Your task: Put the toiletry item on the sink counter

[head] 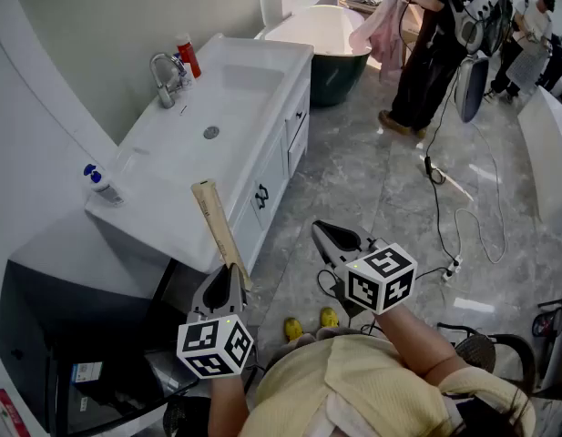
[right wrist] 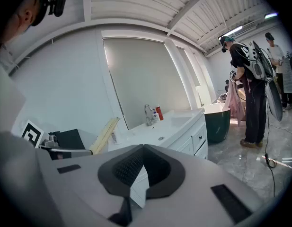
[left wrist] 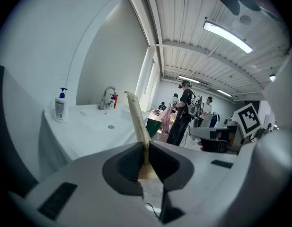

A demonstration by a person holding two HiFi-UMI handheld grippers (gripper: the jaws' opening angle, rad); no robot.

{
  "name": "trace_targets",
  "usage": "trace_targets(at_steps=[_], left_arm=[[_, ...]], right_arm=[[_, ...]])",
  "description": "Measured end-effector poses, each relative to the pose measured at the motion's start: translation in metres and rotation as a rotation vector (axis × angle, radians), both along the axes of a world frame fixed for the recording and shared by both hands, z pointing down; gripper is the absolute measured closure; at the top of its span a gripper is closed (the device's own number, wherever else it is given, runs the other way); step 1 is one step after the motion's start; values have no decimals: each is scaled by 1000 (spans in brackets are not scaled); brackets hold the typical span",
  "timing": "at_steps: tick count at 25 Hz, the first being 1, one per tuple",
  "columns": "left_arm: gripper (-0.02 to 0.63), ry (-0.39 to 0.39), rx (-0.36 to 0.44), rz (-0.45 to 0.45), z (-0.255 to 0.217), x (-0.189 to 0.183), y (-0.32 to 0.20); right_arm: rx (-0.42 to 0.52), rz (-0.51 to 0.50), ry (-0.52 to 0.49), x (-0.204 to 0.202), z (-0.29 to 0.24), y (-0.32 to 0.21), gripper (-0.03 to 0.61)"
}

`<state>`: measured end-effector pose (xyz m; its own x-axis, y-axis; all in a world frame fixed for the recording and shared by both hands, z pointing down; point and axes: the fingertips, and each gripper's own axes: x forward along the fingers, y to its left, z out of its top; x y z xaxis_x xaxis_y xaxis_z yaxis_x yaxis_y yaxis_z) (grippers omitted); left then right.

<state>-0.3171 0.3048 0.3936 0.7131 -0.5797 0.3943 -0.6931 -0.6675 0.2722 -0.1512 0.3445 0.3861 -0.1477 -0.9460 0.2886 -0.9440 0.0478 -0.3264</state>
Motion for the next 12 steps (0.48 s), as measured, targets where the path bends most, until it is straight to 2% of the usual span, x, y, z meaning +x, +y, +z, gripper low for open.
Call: trace_targets(at_steps=[7, 12], left_arm=[[546, -5, 13, 10, -4, -5, -7], [546, -17, 6, 22, 3, -15, -11]], right_arm=[[-2, 3, 15, -3, 2, -9, 552], [1, 18, -29, -14, 9, -20, 552]])
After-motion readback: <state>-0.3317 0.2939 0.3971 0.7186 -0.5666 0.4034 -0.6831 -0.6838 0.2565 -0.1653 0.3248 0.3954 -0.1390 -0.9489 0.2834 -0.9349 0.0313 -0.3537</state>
